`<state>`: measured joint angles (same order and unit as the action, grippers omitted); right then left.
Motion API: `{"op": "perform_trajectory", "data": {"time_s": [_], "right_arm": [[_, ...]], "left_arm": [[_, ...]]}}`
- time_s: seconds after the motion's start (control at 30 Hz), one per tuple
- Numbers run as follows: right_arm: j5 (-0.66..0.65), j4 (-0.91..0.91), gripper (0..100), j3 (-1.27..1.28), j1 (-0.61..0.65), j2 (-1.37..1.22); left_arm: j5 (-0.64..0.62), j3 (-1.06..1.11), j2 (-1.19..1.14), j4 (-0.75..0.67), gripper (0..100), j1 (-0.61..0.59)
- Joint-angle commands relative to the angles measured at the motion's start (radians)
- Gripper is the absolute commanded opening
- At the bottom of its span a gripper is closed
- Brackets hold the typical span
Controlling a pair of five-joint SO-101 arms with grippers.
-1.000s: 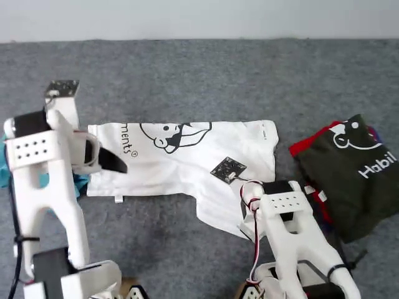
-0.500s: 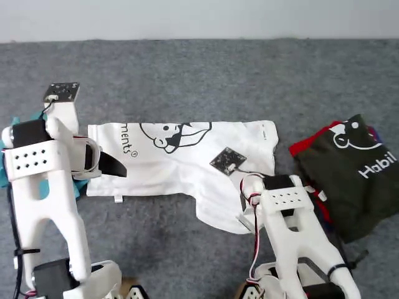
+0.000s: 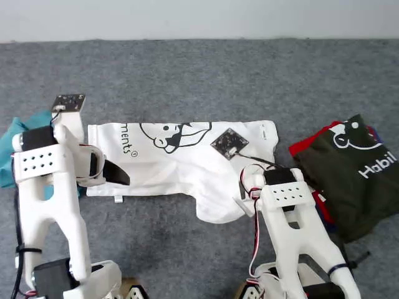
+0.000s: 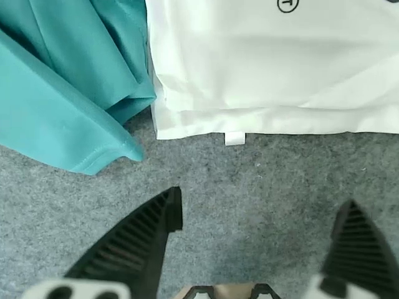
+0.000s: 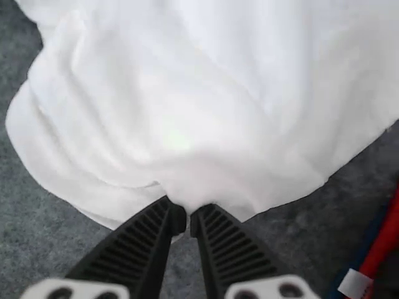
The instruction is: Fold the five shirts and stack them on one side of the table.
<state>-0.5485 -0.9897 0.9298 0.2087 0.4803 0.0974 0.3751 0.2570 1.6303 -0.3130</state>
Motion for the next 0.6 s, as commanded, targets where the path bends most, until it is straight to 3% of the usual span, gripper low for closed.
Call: {"op": "perform_trajectory", "data": {"time_s": [0.0, 0.37, 0.57], "right_arm": [[0.041, 0.068, 1.1, -0.043, 0.001, 0.015], [0.143, 0.26, 1.1, -0.043, -0.007, 0.008], [0.262, 0.381, 1.0, -0.049, -0.053, -0.068]], "left_arm": [[-0.003, 0.004, 0.035, -0.018, 36, 0.006], [-0.003, 0.004, 0.035, -0.02, 36, 0.006], [-0.003, 0.004, 0.035, -0.02, 36, 0.008]]}}
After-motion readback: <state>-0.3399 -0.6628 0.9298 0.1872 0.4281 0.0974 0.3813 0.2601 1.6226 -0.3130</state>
